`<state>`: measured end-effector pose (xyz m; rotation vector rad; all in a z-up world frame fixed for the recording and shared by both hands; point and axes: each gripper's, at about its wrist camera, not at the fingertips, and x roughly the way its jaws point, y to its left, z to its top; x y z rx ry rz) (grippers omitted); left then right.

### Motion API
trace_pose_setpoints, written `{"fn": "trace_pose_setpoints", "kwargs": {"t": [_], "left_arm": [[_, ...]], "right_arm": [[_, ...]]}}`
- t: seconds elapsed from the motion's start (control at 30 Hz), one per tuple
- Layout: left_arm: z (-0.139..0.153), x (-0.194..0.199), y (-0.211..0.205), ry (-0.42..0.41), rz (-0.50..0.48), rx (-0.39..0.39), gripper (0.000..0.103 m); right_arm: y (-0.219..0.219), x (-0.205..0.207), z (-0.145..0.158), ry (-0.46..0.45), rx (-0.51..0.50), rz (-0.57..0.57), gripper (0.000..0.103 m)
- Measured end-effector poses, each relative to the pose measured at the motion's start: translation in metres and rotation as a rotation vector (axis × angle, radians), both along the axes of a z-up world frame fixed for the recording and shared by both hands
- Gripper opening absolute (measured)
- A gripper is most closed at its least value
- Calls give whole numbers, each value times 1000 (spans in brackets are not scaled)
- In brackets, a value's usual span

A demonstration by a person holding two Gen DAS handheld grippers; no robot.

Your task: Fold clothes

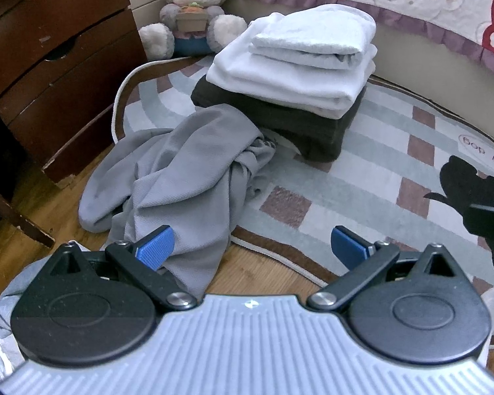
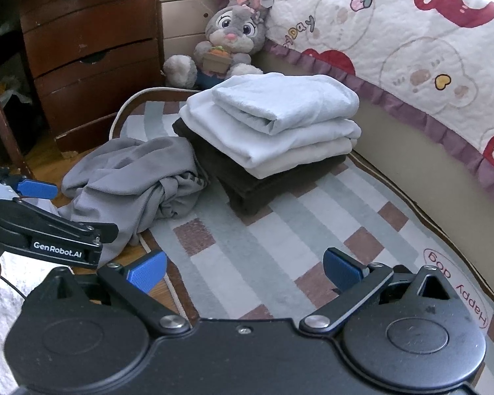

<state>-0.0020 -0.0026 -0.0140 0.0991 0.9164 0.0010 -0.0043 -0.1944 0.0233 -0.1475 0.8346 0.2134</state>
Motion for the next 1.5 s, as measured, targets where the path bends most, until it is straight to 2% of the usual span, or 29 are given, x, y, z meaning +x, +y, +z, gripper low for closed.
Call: {"fn": "trace_pose_setpoints", "kwargs": {"t": [0.93,1.37,1.5], "left_arm": [[2,7,10,27,-9,-11,103],[-14,16,29,57,19,-38,103],[-24,20,45,29,52,-22,103]], "right_arm": [[6,5,-6,24,2,0,103],[21,17,-15,50,6,12,103],[27,23,-22,62,26,19,103]]}}
